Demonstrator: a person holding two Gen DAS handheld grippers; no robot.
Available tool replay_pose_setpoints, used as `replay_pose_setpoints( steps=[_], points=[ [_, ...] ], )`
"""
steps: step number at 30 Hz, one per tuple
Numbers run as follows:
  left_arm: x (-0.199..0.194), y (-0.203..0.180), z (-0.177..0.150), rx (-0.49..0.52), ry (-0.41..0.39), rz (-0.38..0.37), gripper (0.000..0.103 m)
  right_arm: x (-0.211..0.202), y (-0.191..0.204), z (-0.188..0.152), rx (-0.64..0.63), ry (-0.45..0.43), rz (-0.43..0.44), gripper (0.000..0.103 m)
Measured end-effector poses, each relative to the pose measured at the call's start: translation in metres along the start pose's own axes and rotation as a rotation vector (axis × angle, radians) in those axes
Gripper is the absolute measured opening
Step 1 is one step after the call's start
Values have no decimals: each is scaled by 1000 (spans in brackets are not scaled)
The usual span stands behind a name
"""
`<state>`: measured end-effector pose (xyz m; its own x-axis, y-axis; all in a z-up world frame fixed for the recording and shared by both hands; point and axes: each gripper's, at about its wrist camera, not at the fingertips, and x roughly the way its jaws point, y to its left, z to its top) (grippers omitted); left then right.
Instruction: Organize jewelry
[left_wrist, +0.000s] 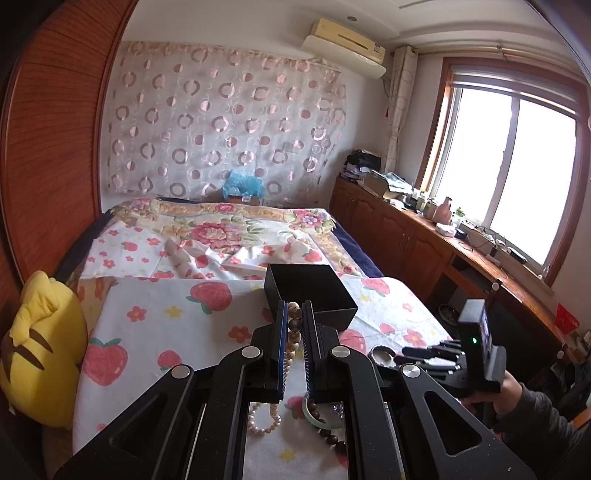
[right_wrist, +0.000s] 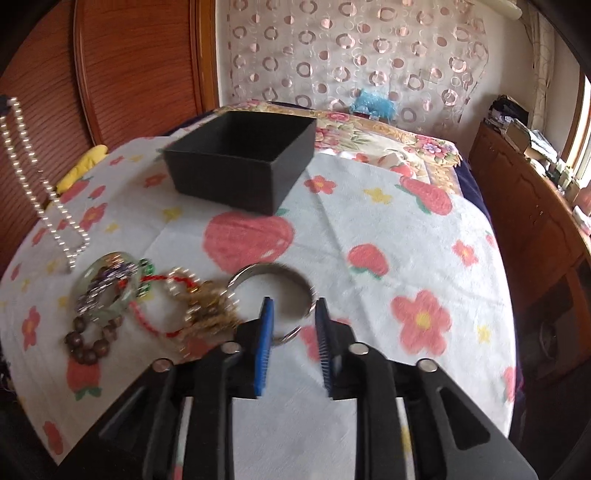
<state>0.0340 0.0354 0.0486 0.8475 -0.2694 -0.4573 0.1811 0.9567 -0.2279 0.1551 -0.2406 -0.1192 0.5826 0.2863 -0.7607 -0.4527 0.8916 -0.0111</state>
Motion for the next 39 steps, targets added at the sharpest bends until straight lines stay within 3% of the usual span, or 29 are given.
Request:
replay_pose_setpoints(
  steps=[9,13,14,15,16,27,39],
  points=[
    [6,-1,-10,2,11,-7,7,-6,9,-16,69,-7,70,26],
    [5,2,-13,3,13,-9,7,5,8,-18,73,9,64,26],
    [5,1,-14,4,13,-9,7,6,7,-17,75,13,63,25],
    [6,1,-12,3,14,-9,7,5,7,-16,66,13,56,17],
    [6,1,-14,4,15,-8,7,2,8,-14,55,5,52,6],
    [4,-3,-11,13,5,-15,7,-52,4,23,2,-145,24,6],
    [0,-14,20,47,-35,-24,7,-109,5,77,-53,-301,0,6]
  ],
)
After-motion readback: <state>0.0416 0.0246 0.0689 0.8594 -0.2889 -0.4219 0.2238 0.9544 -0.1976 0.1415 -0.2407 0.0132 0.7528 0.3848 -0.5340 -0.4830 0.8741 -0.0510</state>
